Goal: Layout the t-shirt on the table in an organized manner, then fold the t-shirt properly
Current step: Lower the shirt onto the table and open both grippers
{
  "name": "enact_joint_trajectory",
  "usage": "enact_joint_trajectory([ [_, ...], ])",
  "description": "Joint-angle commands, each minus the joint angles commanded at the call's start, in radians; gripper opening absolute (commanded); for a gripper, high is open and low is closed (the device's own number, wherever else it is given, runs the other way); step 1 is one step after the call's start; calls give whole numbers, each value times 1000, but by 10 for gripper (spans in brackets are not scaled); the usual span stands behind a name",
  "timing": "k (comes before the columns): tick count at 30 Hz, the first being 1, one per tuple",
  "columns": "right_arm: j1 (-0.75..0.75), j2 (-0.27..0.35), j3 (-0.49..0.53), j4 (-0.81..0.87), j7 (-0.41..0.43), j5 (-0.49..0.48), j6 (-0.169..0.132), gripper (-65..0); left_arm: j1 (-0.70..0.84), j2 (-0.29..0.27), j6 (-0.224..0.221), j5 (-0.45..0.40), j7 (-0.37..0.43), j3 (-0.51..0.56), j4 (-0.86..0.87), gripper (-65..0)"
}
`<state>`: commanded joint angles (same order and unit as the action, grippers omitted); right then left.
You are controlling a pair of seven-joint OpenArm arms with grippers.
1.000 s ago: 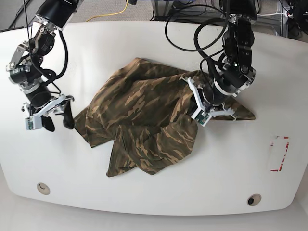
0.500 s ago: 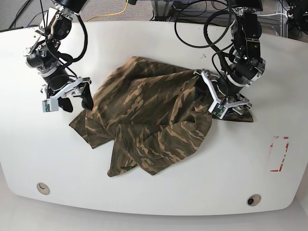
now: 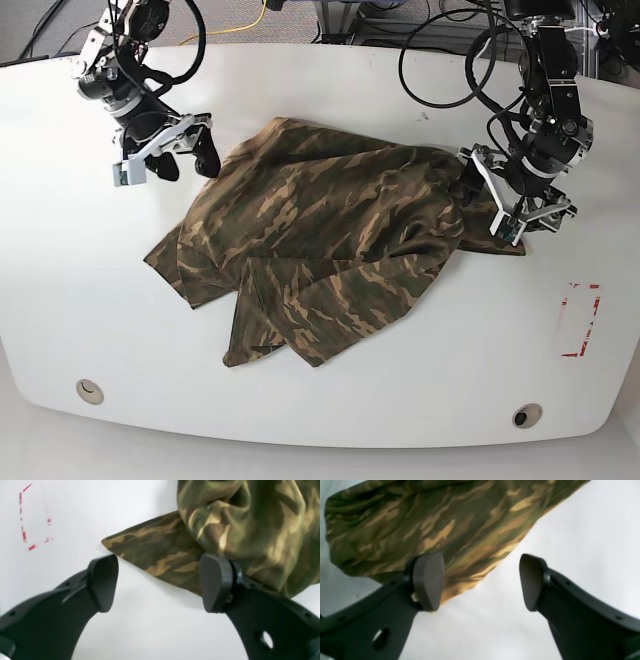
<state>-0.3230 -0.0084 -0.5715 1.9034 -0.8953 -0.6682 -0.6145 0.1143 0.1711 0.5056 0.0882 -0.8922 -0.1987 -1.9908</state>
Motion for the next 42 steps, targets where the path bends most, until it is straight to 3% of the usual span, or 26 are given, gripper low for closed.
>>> enact_joint_trajectory([
  [9, 12, -57, 17, -138, 0, -5, 2, -197, -94, -6, 0, -2, 0, -35, 0, -168],
  [26, 118, -63, 21, -348, -2, -5, -3, -205, -135, -8, 0, -3, 0, -32, 3, -171],
  [30, 126, -63, 84, -353, -2, -5, -3, -208, -135, -8, -3, -3, 0, -31, 6, -171],
  [34, 130, -63, 107, -351, -2, -5, -3, -293, -138, -15, -5, -3, 0, -29, 8, -171],
  [40, 149, -60, 109, -354, -2, -5, -3, -609, -173, -58, -6, -9, 2, -29, 14, -171],
  [42, 149, -58, 109, -351, -2, -5, -3, -650, -184, -60, -6, -5, 2, -29, 34, -171],
])
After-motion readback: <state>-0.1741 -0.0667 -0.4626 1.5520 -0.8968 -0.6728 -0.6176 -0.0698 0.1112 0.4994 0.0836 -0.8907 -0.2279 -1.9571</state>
